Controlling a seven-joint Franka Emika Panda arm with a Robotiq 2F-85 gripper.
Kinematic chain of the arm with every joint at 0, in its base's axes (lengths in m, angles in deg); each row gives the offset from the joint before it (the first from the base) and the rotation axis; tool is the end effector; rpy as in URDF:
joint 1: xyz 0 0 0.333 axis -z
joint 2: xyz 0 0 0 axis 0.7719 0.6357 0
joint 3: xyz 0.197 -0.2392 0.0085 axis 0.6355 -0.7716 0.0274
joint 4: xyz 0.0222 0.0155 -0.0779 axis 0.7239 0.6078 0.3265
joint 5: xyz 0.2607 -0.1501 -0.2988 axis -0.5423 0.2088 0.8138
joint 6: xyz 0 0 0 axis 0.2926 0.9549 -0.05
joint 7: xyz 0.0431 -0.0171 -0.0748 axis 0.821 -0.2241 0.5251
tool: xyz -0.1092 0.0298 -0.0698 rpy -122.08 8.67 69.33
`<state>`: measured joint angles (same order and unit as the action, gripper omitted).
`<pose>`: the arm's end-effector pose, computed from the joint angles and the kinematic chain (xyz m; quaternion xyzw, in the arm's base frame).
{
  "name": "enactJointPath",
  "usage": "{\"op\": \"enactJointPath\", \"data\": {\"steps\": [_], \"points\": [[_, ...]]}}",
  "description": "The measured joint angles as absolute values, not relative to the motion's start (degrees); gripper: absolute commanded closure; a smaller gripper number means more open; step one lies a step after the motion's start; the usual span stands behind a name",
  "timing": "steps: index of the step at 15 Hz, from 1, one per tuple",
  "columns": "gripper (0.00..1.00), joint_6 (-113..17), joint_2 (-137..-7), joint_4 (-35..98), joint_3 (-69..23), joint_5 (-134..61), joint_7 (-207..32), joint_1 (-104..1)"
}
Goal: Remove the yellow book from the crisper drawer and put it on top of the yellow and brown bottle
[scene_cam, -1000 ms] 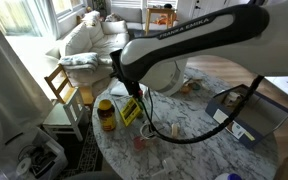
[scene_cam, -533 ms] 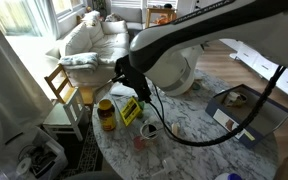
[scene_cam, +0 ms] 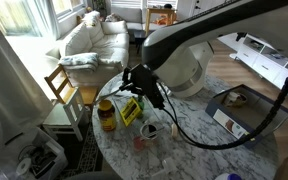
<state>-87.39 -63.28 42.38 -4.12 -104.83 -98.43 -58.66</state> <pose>0.6862 0.2029 0.3204 -0.7845 0.4473 -0.1877 0.3864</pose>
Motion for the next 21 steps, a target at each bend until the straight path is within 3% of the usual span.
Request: {"op": "enactJointPath", "data": {"steps": [21], "points": [[0.98, -81.7, -64.0, 47.9, 3.4, -122.4, -55.8, -51.5]]}}
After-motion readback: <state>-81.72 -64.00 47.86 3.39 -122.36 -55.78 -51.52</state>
